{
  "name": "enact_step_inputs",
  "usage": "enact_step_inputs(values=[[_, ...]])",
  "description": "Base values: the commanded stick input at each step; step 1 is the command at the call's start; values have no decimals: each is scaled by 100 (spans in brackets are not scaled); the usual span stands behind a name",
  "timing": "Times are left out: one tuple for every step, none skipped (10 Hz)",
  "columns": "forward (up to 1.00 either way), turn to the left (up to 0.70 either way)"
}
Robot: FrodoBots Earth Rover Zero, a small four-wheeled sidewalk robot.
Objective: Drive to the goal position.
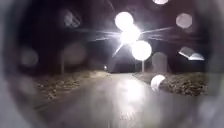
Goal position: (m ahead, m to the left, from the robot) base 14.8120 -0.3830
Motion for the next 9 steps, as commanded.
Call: enact_step_inputs(values=[[100, 0], [100, 0], [100, 0], [100, 0], [100, 0], [100, 0], [100, 0], [100, 0], [100, -1]])
